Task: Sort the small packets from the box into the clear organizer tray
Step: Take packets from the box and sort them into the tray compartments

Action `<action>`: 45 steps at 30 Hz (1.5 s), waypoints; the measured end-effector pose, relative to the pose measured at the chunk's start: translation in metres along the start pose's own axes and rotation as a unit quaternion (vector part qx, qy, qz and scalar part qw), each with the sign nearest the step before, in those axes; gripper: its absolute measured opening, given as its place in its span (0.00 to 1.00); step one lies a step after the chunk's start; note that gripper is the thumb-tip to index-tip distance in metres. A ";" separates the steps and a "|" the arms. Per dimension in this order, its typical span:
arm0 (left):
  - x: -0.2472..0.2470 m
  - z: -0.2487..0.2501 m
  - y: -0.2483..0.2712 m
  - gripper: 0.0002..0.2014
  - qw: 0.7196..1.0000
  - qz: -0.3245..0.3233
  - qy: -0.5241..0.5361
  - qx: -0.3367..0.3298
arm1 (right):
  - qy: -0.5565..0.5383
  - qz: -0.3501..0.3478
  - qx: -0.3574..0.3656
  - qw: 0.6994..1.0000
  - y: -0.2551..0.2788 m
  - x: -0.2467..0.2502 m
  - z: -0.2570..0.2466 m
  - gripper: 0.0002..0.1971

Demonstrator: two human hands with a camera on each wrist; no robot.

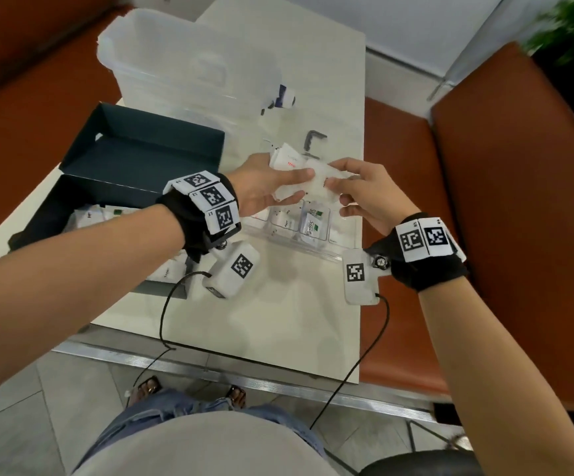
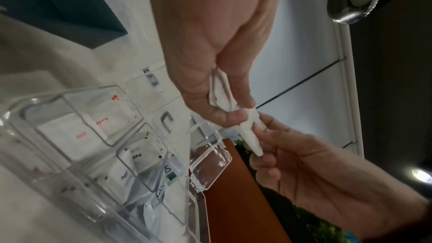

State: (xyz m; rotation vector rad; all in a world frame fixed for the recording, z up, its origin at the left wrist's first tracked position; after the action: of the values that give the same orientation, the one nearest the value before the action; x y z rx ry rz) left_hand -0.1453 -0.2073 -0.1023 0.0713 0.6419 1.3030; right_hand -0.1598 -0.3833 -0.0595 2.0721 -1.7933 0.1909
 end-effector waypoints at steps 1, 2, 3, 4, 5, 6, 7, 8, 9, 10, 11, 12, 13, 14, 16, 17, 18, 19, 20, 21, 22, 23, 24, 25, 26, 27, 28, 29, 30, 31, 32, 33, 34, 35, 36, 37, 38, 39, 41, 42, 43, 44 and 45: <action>-0.005 -0.003 -0.001 0.11 1.000 -0.004 -0.013 0.002 | 0.015 -0.007 0.003 1.000 0.000 0.005 0.001 0.12; -0.010 -0.006 -0.002 0.12 1.000 -0.004 -0.019 0.000 | 0.011 -0.004 0.008 1.000 0.001 0.010 0.002 0.12; -0.015 -0.009 -0.004 0.12 1.000 0.002 -0.013 -0.003 | -0.011 0.010 0.008 1.000 0.001 0.015 0.005 0.12; -0.020 -0.011 -0.006 0.12 1.000 0.013 0.001 -0.008 | -0.044 0.028 0.002 0.999 0.002 0.019 0.008 0.12; -0.023 -0.013 -0.007 0.12 0.999 0.025 0.019 -0.014 | -0.073 0.044 -0.006 0.996 0.002 0.022 0.012 0.13; -0.026 -0.015 -0.009 0.12 0.999 0.035 0.036 -0.018 | -0.087 0.055 -0.011 0.995 0.003 0.025 0.017 0.14; -0.029 -0.017 -0.010 0.12 0.998 0.039 0.049 -0.020 | -0.086 0.062 -0.007 0.994 0.004 0.027 0.021 0.13; -0.030 -0.019 -0.012 0.12 0.998 0.038 0.055 -0.021 | -0.075 0.070 0.002 0.995 0.003 0.029 0.025 0.11; -0.033 -0.022 -0.013 0.12 0.998 0.034 0.055 -0.022 | -0.060 0.085 0.011 0.995 0.001 0.033 0.029 0.09; -0.034 -0.023 -0.013 0.12 0.998 0.028 0.049 -0.022 | -0.040 0.107 0.019 0.993 -0.002 0.037 0.031 0.09; -0.034 -0.024 -0.014 0.12 0.998 0.026 0.043 -0.022 | -0.015 0.135 0.026 0.990 -0.007 0.043 0.033 0.09; -0.034 -0.025 -0.014 0.12 0.999 0.030 0.040 -0.022 | 0.020 0.164 0.033 0.986 -0.012 0.050 0.037 0.09; -0.033 -0.026 -0.015 0.12 0.998 0.038 0.042 -0.023 | 0.067 0.186 0.043 0.979 -0.016 0.056 0.040 0.09; -0.031 -0.026 -0.016 0.13 0.997 0.049 0.046 -0.025 | 0.120 0.195 0.053 0.972 -0.020 0.060 0.044 0.08; -0.028 -0.024 -0.017 0.13 0.996 0.063 0.053 -0.030 | 0.218 0.174 0.071 0.958 -0.025 0.062 0.053 0.08; -0.026 -0.024 -0.018 0.13 0.996 0.067 0.054 -0.030 | 0.256 0.152 0.073 0.952 -0.027 0.060 0.058 0.07; -0.025 -0.024 -0.018 0.14 0.996 0.069 0.053 -0.029 | 0.290 0.126 0.068 0.946 -0.029 0.057 0.063 0.06; -0.024 -0.023 -0.018 0.14 0.996 0.071 0.052 -0.028 | 0.322 0.098 0.060 0.940 -0.032 0.053 0.068 0.06; -0.023 -0.023 -0.017 0.14 0.996 0.071 0.052 -0.027 | 0.354 0.072 0.051 0.931 -0.035 0.048 0.072 0.06; -0.022 -0.023 -0.017 0.13 0.996 0.072 0.054 -0.025 | 0.386 0.051 0.041 0.920 -0.037 0.044 0.075 0.06; -0.021 -0.022 -0.017 0.13 0.996 0.072 0.056 -0.024 | 0.415 0.038 0.033 0.908 -0.038 0.040 0.076 0.07; -0.021 -0.022 -0.018 0.13 0.995 0.072 0.058 -0.024 | 0.440 0.031 0.030 0.897 -0.040 0.037 0.077 0.08; -0.020 -0.022 -0.018 0.13 0.995 0.072 0.059 -0.024 | 0.459 0.029 0.031 0.887 -0.041 0.035 0.077 0.09; -0.019 -0.023 -0.018 0.13 0.995 0.073 0.060 -0.023 | 0.475 0.032 0.035 0.879 -0.043 0.034 0.077 0.10; -0.018 -0.023 -0.018 0.14 0.995 0.074 0.060 -0.023 | 0.486 0.041 0.039 0.872 -0.044 0.034 0.077 0.12; -0.017 -0.023 -0.019 0.14 0.995 0.075 0.061 -0.023 | 0.495 0.053 0.044 0.866 -0.046 0.034 0.077 0.13; -0.016 -0.023 -0.019 0.14 0.995 0.077 0.063 -0.023 | 0.503 0.064 0.047 0.861 -0.047 0.035 0.077 0.14; -0.016 -0.024 -0.019 0.15 0.995 0.078 0.064 -0.023 | 0.511 0.068 0.050 0.855 -0.048 0.035 0.078 0.15; -0.015 -0.024 -0.020 0.15 0.994 0.080 0.064 -0.023 | 0.521 0.062 0.051 0.850 -0.049 0.034 0.080 0.15; -0.015 -0.025 -0.021 0.15 0.994 0.081 0.064 -0.023 | 0.532 0.050 0.052 0.844 -0.050 0.032 0.082 0.16; -0.015 -0.025 -0.021 0.14 0.994 0.080 0.064 -0.024 | 0.540 0.035 0.050 0.839 -0.051 0.030 0.085 0.15; -0.015 -0.025 -0.022 0.14 0.995 0.078 0.065 -0.025 | 0.544 0.023 0.048 0.837 -0.052 0.029 0.088 0.15; -0.014 -0.025 -0.022 0.14 0.995 0.075 0.066 -0.026 | 0.545 0.014 0.045 0.837 -0.053 0.028 0.090 0.14; -0.014 -0.025 -0.022 0.13 0.995 0.074 0.067 -0.027 | 0.545 0.008 0.043 0.837 -0.053 0.028 0.093 0.14; -0.013 -0.024 -0.022 0.13 0.995 0.074 0.066 -0.027 | 0.548 0.002 0.043 0.835 -0.054 0.028 0.095 0.13; -0.013 -0.024 -0.022 0.13 0.995 0.073 0.067 -0.027 | 0.552 -0.001 0.045 0.832 -0.053 0.028 0.098 0.13; -0.013 -0.023 -0.022 0.13 0.995 0.073 0.069 -0.026 | 0.554 -0.003 0.048 0.831 -0.052 0.027 0.100 0.13; -0.013 -0.023 -0.022 0.12 0.995 0.072 0.071 -0.025 | 0.553 -0.002 0.052 0.832 -0.051 0.027 0.103 0.13; -0.013 -0.022 -0.022 0.13 0.994 0.073 0.073 -0.022 | 0.547 0.005 0.061 0.835 -0.049 0.025 0.107 0.13; -0.014 -0.022 -0.022 0.12 0.995 0.073 0.071 -0.022 | 0.545 0.003 0.062 0.836 -0.048 0.024 0.108 0.12; -0.014 -0.022 -0.021 0.12 0.995 0.072 0.069 -0.022 | 0.547 -0.002 0.059 0.835 -0.047 0.023 0.108 0.10; -0.015 -0.022 -0.021 0.12 0.995 0.071 0.068 -0.022 | 0.553 -0.010 0.055 0.831 -0.046 0.023 0.107 0.08; -0.015 -0.022 -0.021 0.12 0.995 0.070 0.068 -0.021 | 0.562 -0.014 0.053 0.825 -0.046 0.023 0.105 0.07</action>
State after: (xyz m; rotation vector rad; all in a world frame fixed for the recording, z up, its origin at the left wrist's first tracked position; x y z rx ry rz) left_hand -0.1392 -0.2339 -0.1224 -0.0074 0.7343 1.4655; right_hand -0.1272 -0.4396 -0.1568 1.4412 -0.9839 1.2266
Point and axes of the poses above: each hand's wrist, its own y-axis away from the middle knuckle, its own x-axis out of the back of the hand, z = x × y, the point moved 1 cm from there along -y, towards the middle knuckle, and after that the axes turned 4 degrees about x, right-handed, at the moved point
